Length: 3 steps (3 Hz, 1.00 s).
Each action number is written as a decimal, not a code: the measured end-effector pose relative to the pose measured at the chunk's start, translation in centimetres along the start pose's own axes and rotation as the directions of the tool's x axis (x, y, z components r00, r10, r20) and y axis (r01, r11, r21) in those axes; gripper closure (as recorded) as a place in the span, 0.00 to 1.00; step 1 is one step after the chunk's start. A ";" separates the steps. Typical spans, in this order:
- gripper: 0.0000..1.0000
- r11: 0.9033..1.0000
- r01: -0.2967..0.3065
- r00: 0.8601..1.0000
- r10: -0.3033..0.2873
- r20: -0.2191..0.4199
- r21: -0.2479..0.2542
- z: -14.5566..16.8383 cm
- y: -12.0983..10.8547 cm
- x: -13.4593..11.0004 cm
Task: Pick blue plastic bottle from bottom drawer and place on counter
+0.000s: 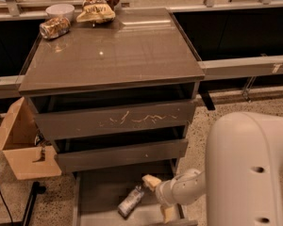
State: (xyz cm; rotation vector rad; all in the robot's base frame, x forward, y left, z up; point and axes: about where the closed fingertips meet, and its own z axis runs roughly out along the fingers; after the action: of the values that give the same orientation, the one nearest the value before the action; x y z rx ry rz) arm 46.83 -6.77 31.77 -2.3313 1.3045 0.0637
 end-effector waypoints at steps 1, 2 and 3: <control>0.00 1.000 -0.002 0.999 0.003 0.049 -0.024 5.3 1.7 -0.7; 0.00 1.000 0.008 0.999 -0.007 0.051 -0.017 5.6 1.4 -0.7; 0.00 0.999 0.040 0.997 -0.040 0.063 0.004 6.4 0.4 -1.2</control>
Offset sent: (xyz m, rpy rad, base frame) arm -0.0028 0.0172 -0.0386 0.0233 0.0243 0.0222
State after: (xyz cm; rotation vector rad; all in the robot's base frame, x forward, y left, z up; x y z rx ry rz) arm 47.01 -3.34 26.18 -2.3332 1.2267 0.1216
